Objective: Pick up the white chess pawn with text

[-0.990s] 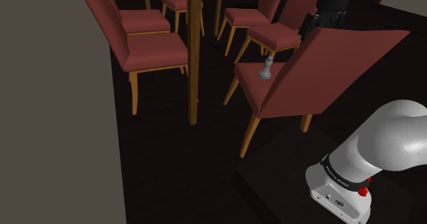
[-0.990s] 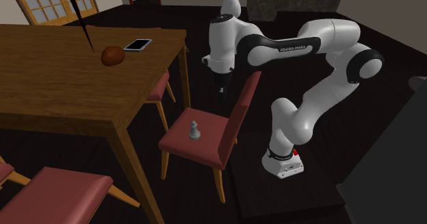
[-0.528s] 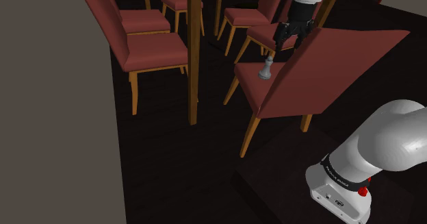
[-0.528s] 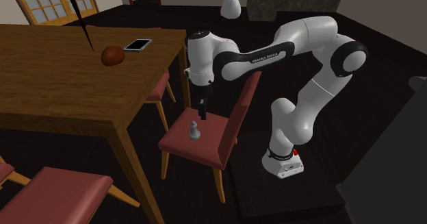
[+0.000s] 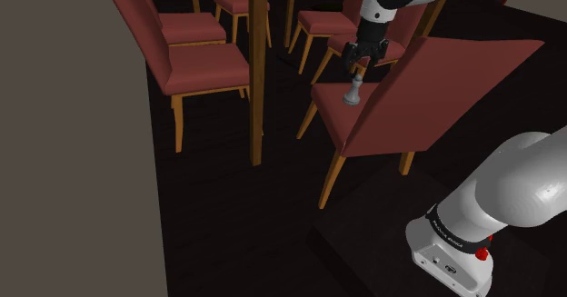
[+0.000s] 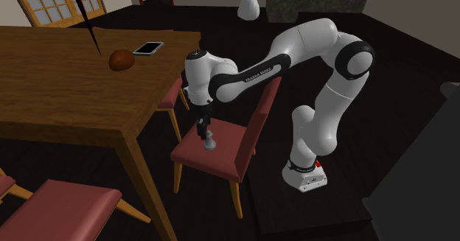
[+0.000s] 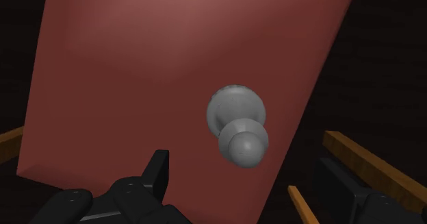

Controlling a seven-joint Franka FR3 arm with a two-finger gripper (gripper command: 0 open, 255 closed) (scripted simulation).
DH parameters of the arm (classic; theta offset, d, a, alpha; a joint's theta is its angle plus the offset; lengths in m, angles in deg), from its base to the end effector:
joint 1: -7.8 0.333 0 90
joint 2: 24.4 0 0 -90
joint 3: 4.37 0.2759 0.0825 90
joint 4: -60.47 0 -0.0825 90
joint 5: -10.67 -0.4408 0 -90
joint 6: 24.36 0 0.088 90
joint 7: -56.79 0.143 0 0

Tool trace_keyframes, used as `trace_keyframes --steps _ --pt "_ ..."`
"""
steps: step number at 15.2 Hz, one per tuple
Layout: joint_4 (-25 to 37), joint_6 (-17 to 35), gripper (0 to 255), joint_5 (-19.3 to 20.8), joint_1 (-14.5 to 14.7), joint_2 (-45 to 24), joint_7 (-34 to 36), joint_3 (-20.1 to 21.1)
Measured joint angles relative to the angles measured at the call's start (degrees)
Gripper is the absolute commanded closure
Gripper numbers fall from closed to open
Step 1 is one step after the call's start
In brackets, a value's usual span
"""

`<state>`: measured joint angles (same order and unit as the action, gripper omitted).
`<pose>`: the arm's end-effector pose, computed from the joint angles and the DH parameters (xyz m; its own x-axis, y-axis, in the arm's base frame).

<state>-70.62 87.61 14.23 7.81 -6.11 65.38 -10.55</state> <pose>0.5127 -0.0605 0.3809 0.9740 -0.2264 -0.0124 -0.2260 -0.9738 0.0256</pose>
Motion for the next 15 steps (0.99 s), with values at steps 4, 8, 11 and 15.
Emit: trace_keyframes --steps 4,8,11,15 --pt "-2.0 3.0 0 -0.1 0.1 -1.0 0.2 0.0" --pt "-3.5 5.2 255 0.0 0.0 -1.7 0.2 -0.1" --pt "-3.6 5.4 255 0.0 0.0 -1.7 0.2 -0.1" --pt "-3.6 5.5 255 0.0 0.0 -1.7 0.2 -0.1"
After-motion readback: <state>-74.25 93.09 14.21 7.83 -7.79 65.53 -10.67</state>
